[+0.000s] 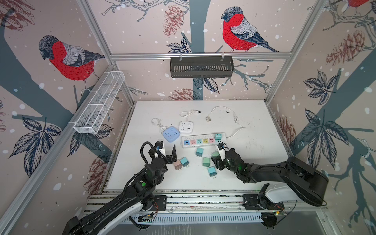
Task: Insert the plug
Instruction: 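Lower the right gripper onto a light-green plug and close on it, then lift the green plug with the right gripper toward the approaching left gripper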
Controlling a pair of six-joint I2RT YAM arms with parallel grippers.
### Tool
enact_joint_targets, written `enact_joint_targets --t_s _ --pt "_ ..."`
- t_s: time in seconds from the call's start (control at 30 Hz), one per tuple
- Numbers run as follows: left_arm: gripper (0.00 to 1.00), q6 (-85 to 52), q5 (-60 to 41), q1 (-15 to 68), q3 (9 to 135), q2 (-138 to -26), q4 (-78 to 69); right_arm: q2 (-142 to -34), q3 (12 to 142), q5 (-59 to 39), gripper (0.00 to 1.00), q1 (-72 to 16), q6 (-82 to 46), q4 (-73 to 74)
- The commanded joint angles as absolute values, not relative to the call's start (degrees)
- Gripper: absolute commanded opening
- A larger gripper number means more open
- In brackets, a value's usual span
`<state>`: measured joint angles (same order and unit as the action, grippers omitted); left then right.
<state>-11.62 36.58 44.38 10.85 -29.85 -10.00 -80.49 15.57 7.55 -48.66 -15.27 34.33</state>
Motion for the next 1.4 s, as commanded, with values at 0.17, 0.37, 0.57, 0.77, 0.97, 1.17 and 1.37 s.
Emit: enact_joint_targets --t_s 0.17,0.37,0.57,0.77,0.97,1.17,1.37 --pt "0.98 -12.13 37.06 44.28 11.24 -29.79 -11.62 -83.10 15.12 9.40 0.61 -49.41 -17.21 35.48" --pt "0.98 -12.14 36.99 44.25 11.26 -29.99 -11.65 -83.17 13.91 10.52 0.56 -50.31 -17.84 36.82" --pt "0.98 -12.39 37.19 44.27 11.23 -29.68 -11.49 -82.53 13.26 11.39 0.44 -50.49 -17.23 38.49" --pt "0.98 -12.58 37.88 44.25 11.15 -29.33 -11.35 -81.06 15.73 10.39 0.34 -49.72 -14.93 40.01" --pt "0.98 -16.43 43.11 44.27 12.43 -31.84 -9.74 -78.09 15.82 12.08 0.26 -49.57 -9.94 47.38" --pt "0.98 -20.70 40.18 44.23 14.85 -31.91 -6.54 -72.05 15.16 11.20 0.25 -49.61 -3.08 53.01" --pt "0.98 -19.96 27.60 44.27 19.53 -29.62 -3.60 -64.22 12.30 5.57 0.25 -49.65 5.63 61.80"
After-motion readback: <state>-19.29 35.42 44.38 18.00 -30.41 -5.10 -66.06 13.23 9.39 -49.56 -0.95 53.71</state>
